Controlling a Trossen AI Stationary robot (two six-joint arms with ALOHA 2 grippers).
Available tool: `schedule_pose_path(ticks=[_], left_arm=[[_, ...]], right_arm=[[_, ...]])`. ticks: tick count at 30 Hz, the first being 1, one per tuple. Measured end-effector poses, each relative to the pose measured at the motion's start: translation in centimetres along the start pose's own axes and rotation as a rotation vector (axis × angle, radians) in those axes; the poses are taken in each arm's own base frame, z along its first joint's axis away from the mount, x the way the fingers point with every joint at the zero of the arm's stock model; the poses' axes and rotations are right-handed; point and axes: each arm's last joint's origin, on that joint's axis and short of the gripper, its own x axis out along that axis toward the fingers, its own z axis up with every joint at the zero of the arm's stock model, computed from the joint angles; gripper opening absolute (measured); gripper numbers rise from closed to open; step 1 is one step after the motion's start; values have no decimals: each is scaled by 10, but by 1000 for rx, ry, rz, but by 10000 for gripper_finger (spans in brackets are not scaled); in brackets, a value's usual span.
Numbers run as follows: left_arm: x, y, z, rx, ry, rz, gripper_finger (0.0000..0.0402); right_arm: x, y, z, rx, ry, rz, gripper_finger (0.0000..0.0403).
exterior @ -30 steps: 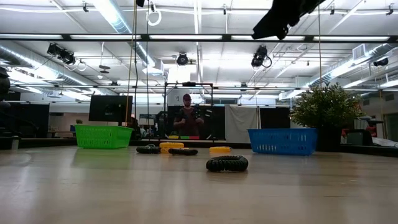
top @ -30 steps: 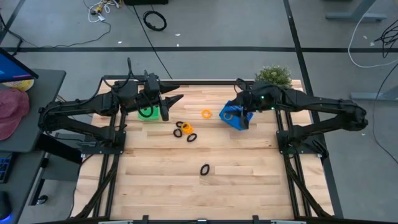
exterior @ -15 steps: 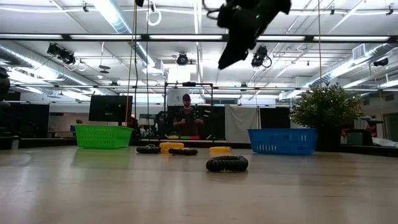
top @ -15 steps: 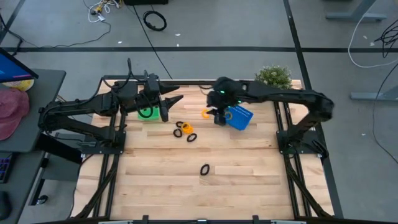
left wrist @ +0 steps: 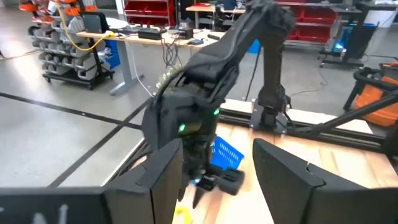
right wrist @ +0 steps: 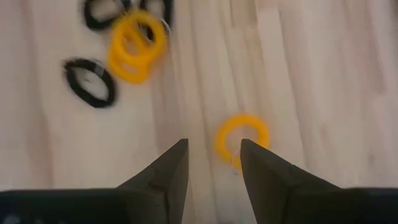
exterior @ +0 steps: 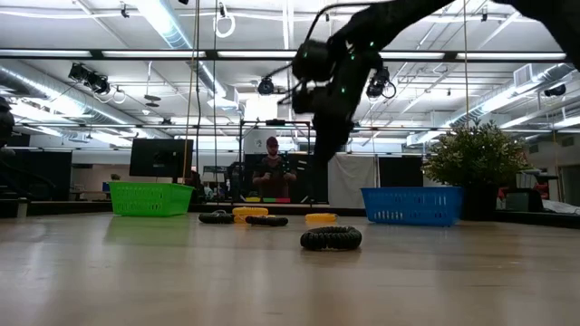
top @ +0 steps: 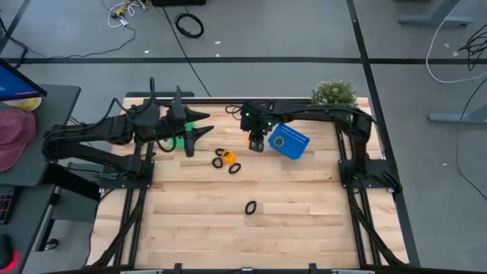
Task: Sort spring keychains
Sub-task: Put the yellow spring keychain into the blue bin
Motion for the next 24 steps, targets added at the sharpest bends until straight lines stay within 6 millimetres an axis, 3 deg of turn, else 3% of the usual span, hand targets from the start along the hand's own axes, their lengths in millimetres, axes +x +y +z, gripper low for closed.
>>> schedule_pose_path(ticks=[6, 15, 18, 24], left_arm=[[-6, -1, -1, -3, 18, -11, 199], [-6, 0, -3, 2, 37, -10, 199], [-6, 0, -4, -1, 41, -11, 199], [-6, -1, -4, -1, 46, -20, 199]], right_arm=[[29, -16, -6, 139, 71, -23, 149], [40, -38, -12, 314, 91, 5, 149], [40, -39, -10, 257, 73, 11, 149], [44, -21, -10, 51, 96, 81, 149]])
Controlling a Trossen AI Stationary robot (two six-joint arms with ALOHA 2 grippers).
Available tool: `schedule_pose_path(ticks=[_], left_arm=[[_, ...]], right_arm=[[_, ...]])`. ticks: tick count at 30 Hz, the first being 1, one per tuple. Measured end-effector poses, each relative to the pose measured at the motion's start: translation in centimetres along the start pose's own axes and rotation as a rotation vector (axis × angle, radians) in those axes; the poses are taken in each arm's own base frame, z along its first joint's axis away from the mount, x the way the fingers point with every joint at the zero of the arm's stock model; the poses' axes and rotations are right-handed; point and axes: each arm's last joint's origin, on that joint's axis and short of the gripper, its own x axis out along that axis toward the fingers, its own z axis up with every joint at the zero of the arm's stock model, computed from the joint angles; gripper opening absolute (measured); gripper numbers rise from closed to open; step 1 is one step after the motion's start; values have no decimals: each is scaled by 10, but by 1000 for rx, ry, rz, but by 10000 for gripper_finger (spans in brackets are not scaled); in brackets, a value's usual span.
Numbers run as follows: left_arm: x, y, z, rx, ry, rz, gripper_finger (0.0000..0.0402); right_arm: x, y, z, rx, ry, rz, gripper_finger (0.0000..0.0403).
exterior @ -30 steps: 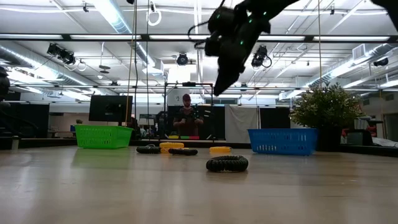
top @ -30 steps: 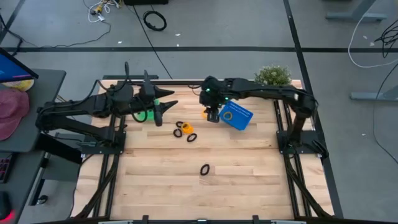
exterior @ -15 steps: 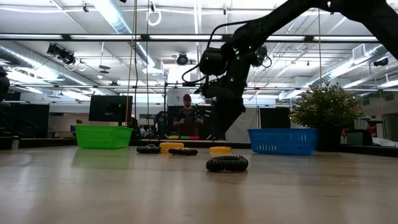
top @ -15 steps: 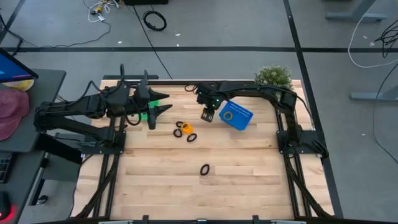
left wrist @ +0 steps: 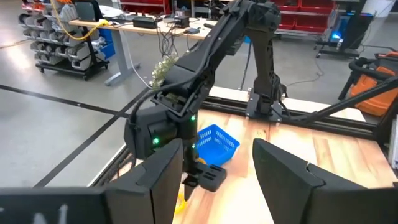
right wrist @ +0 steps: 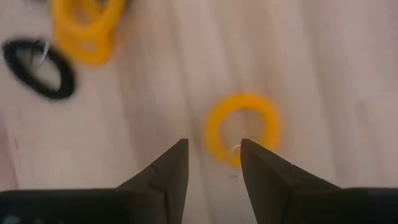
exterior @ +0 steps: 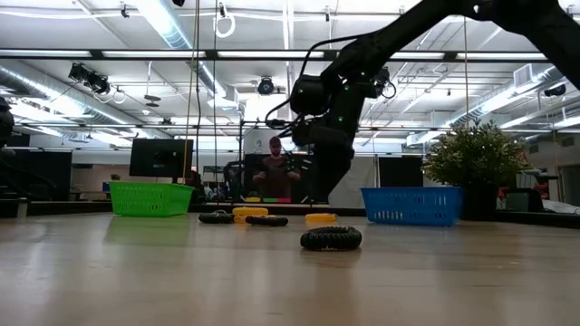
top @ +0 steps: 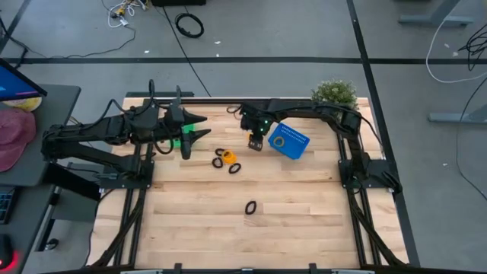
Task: Sort spring keychains
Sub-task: Put the yellow spring keychain into the blue bin
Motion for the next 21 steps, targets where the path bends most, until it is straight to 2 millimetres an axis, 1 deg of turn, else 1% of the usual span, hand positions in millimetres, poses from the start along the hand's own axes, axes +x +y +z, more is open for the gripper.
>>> schedule_pose_path(ticks=[4, 12, 15, 19, 21], left_arm=[[0, 0, -1, -4, 11, -7, 199], [0, 0, -2, -13, 16, -6, 199], [0, 0, -2, -13, 17, -6, 199], [0, 0, -3, -8, 31, -4, 199], [0, 0, -4, -5, 43, -3, 199]], right_arm=[[9, 7, -1, -57, 37, 7, 149], [32, 2, -4, -54, 84, -12, 149], [36, 2, -4, -64, 88, -11, 149], [37, 2, -3, -68, 78, -8, 148], [37, 1, -1, -74, 60, -12, 142]])
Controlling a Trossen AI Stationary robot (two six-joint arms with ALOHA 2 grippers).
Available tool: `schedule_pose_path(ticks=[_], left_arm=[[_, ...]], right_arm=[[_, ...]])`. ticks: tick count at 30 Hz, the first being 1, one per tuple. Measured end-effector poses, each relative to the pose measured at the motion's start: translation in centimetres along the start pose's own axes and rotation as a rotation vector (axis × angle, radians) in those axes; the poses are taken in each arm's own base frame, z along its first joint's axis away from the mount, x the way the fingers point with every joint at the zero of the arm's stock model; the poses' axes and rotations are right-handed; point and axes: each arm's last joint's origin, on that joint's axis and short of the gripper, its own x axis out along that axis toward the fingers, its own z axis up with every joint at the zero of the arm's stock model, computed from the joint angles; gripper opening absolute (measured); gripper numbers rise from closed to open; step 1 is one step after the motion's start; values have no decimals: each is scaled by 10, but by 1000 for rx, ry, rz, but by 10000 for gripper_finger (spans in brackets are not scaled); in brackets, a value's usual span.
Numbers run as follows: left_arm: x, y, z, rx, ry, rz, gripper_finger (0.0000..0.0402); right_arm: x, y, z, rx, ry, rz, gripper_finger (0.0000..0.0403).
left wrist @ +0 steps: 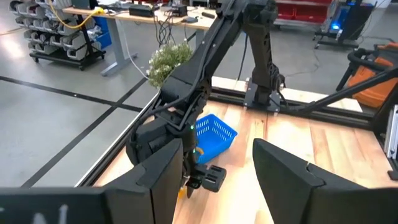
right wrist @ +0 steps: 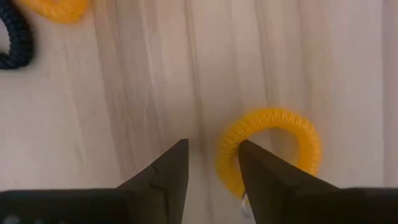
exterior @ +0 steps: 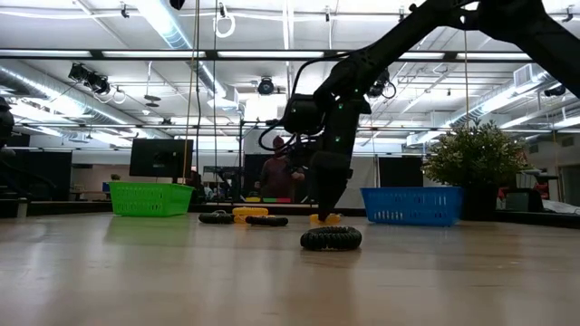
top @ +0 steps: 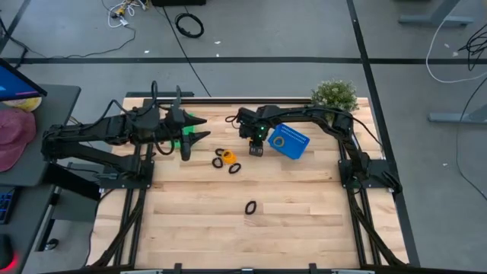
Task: Sort spring keychains
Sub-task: Put the yellow spring keychain into the blue bin
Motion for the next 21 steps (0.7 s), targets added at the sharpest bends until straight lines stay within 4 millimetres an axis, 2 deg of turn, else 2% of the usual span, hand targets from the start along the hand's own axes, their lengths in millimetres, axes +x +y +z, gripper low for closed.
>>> schedule_pose_path(ticks=[3, 9, 11, 17, 21], left_arm=[[0, 0, -1, 4, 14, 2, 199], [0, 0, -1, 4, 15, 2, 199], [0, 0, -1, 3, 14, 2, 199], [0, 0, -1, 3, 14, 2, 199], [0, 0, -1, 3, 14, 2, 199]], right_arm=[[0, -1, 1, -2, -8, -12, 113], [0, -1, 1, -3, -11, -26, 19], [0, -1, 1, -2, -11, -25, 12], [-2, 3, 0, -1, 16, -46, 22], [-21, 11, -1, -34, 63, -50, 11]])
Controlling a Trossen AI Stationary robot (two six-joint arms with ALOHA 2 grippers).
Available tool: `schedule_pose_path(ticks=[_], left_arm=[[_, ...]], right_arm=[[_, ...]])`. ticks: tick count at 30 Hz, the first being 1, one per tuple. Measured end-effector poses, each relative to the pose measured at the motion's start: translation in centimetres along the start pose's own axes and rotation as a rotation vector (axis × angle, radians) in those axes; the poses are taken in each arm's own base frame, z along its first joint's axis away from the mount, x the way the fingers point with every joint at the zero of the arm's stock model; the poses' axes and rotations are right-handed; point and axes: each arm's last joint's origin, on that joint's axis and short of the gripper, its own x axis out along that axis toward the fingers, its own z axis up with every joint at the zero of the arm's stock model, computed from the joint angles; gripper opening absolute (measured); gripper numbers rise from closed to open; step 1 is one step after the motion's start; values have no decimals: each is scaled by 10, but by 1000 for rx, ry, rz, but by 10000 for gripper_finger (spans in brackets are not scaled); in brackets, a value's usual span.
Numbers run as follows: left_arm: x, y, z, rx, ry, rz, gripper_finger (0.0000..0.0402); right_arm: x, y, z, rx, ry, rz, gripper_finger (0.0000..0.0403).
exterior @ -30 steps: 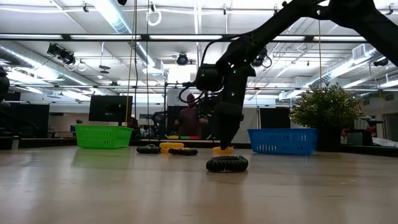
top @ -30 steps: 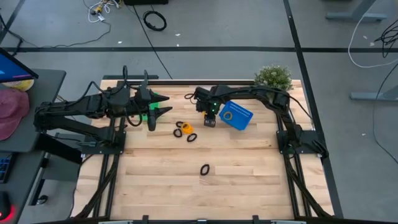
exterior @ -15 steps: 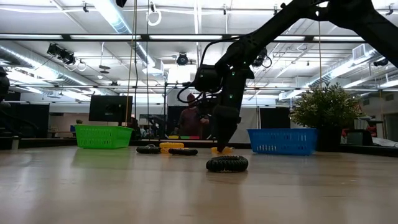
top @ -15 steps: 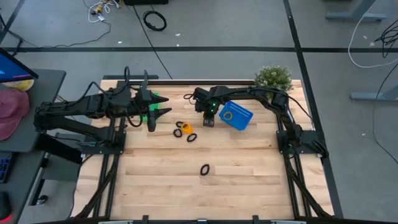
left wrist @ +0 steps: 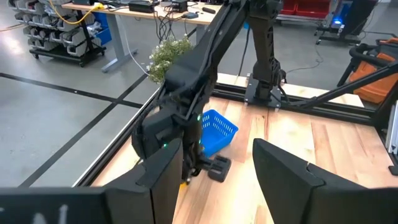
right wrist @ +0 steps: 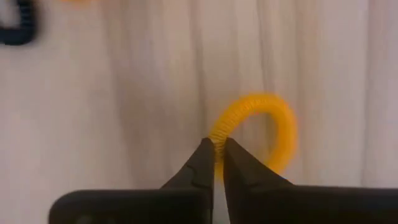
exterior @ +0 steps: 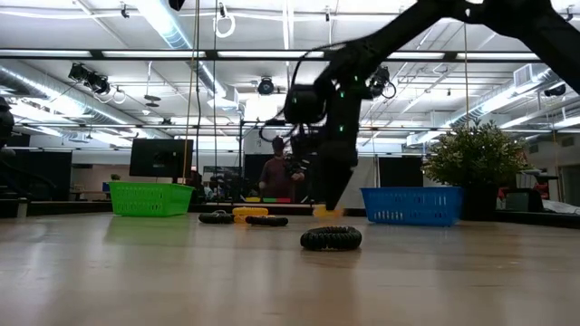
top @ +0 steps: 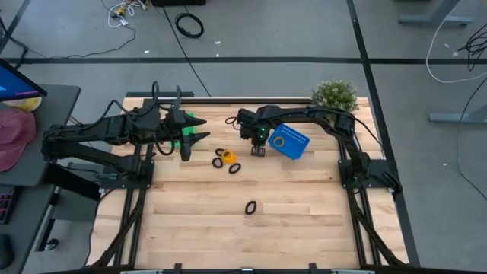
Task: Sort spring keychains
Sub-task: Put the yellow spring keychain into the blue bin
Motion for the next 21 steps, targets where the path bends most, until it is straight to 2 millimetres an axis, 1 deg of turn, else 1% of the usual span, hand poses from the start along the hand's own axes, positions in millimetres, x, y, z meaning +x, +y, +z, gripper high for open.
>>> schedule_pose_path(ticks=[3, 5, 9, 12, 14, 17, 21], left_arm=[[0, 0, 0, 1, 0, 0, 199], [0, 0, 0, 1, -1, 0, 199], [0, 0, 0, -2, -1, -1, 199], [0, 0, 0, -6, -4, -1, 199], [0, 0, 0, -7, -4, -1, 199], [0, 0, 1, -8, -7, 1, 199], [0, 0, 1, -9, -10, 6, 199]], right_arm=[[-28, 7, 7, -58, 37, -32, 11], [-52, 13, 16, -98, 32, -52, 11], [-111, 30, 37, -147, -63, -95, 11], [-158, 44, 43, -149, -157, -108, 11], [-186, 53, 43, -149, -208, -112, 11], [-207, 64, 35, -148, -284, -111, 11], [-224, 76, 20, -143, -299, -94, 11]])
